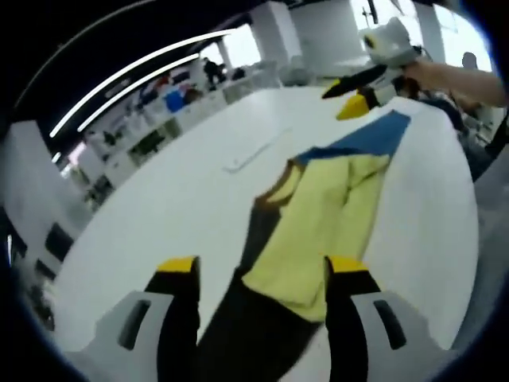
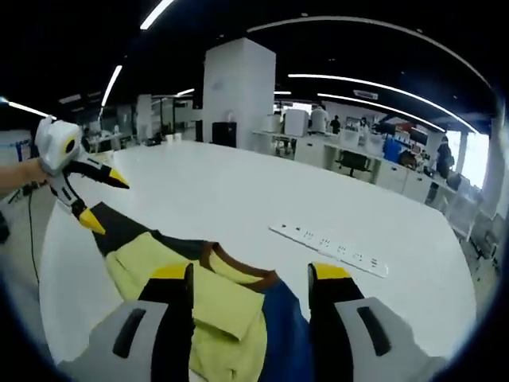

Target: Fold the garment on the visible template until the final outline fits inside the template.

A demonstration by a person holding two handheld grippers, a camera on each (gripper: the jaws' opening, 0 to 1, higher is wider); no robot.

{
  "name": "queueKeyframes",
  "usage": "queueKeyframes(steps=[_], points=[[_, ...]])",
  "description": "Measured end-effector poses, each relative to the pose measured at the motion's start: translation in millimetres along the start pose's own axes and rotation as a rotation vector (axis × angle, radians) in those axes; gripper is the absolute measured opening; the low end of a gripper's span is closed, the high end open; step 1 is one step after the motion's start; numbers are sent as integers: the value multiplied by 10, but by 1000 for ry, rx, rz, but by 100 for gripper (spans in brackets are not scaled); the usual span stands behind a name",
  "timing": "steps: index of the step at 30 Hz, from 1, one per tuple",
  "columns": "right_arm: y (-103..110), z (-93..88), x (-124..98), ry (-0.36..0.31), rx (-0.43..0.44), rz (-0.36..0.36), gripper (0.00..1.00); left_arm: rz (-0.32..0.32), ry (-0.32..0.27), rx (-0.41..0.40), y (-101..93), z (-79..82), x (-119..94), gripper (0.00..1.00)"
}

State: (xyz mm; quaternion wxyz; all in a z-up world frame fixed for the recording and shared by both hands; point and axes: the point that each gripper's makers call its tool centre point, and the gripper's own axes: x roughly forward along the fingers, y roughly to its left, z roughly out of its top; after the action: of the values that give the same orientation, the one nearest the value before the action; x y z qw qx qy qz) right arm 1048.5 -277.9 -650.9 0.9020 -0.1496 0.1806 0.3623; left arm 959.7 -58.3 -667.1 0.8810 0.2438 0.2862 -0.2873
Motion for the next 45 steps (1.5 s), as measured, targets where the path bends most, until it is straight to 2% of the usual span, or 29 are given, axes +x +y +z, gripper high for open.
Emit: queueKeyframes(steps=[3,5,7,8,11,13,15,18,21,24,28,29,31,34,36,41,45], points=[[151,-14,-125,-3,-31,20,70,-39,-3,13,-130,-11,-46,67],[206,-34,-186,4,-37,23,73,-75,29,18,-153,-69,2,73],[271,-53,-224,5,-11,41,77,-83,60,28,-151,-137,52,75],[309,-58,-239,3,3,50,79,-85,70,30,-241,-136,47,74],[404,-83,-303,0,15,70,85,-86,82,66,-355,-157,44,69],[445,-98,-375,-8,17,71,87,-54,93,110,-321,-177,56,67],[481,-110,-425,-13,33,80,89,-69,115,104,-322,-264,91,66],[544,-183,-515,-8,52,90,90,-73,111,126,-301,-299,151,54],[533,-254,-554,-5,63,88,91,-68,122,132,-274,-356,185,46],[514,-344,-606,5,85,79,90,-68,151,127,-261,-450,216,37],[486,-400,-662,3,113,68,90,-77,177,183,-306,-554,256,30],[471,-426,-666,3,124,64,90,-55,171,228,-276,-557,273,27],[457,-475,-673,7,141,59,89,-45,175,241,-280,-594,293,24],[454,-564,-695,19,160,52,88,-46,138,231,-315,-577,325,21],[468,-596,-703,22,166,53,88,-31,123,256,-307,-559,342,20],[502,-652,-703,29,191,58,86,-49,176,279,-334,-717,421,17],[516,-663,-707,25,204,54,85,-33,148,290,-372,-736,450,15]])
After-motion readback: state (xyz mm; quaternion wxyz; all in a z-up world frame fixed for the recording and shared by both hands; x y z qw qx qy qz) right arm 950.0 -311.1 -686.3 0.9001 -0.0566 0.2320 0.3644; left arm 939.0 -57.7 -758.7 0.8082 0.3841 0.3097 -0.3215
